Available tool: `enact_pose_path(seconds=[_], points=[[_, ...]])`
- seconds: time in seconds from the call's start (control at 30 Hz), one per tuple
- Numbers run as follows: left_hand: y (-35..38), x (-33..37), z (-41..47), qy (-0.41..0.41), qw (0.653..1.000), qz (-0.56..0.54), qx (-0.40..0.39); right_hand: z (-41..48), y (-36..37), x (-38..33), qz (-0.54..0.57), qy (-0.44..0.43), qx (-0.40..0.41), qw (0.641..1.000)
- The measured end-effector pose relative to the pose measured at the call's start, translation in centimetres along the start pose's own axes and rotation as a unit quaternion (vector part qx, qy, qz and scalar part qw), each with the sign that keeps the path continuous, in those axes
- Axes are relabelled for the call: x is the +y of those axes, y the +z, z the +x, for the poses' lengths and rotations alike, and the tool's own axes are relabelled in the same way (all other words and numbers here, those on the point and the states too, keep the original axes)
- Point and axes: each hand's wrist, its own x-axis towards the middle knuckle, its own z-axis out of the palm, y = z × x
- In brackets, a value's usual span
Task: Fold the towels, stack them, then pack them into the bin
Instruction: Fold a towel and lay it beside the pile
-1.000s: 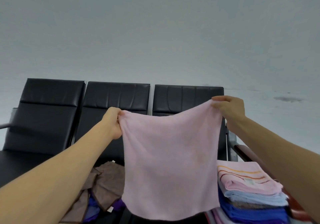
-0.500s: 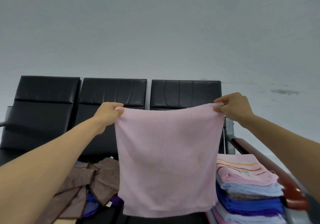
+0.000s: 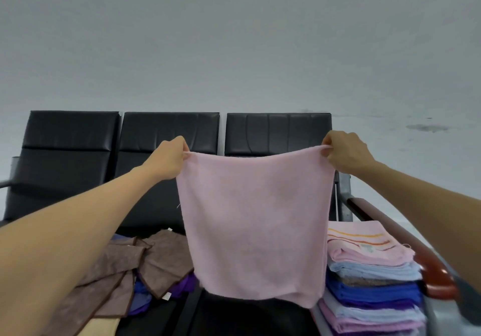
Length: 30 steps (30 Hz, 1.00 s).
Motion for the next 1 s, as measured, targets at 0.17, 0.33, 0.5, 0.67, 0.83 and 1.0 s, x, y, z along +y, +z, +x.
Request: enact_pose_path(seconds=[0.17, 0.33, 0.5, 0.67, 0.83, 1.0], points=[[0.3, 0.5, 0.1, 0.029, 0.999, 0.031, 0.004, 0.0, -0.3, -0.2, -0.012, -0.013, 0.006, 1.0], [0.7, 0.3, -0.2, 0.028, 0.999, 0.025, 0.012, -0.1, 0.2, 0.4, 0.02, -0.006, 0.011, 1.0], [0.9, 0.6, -0.6, 0.015, 1.0, 0.023, 0.007, 0.0, 0.6, 0.4, 0.051, -0.005, -0.016, 0.999], [1.0, 0.1, -0.6, 0.001, 0.999, 0.046, -0.021, 0.0, 0.7, 0.3, 0.088, -0.001, -0.057, 0.994], [-0.5, -0.3, -0.6, -0.006, 0.996, 0.056, -0.076, -0.1, -0.8, 0.4, 0.104, -0.002, -0.145, 0.984], [-4.3, 0.0, -1.0, 0.005, 0.978, 0.1, -0.183, 0.1, -3.7, 1.1, 0.115, -0.002, -0.253, 0.961]])
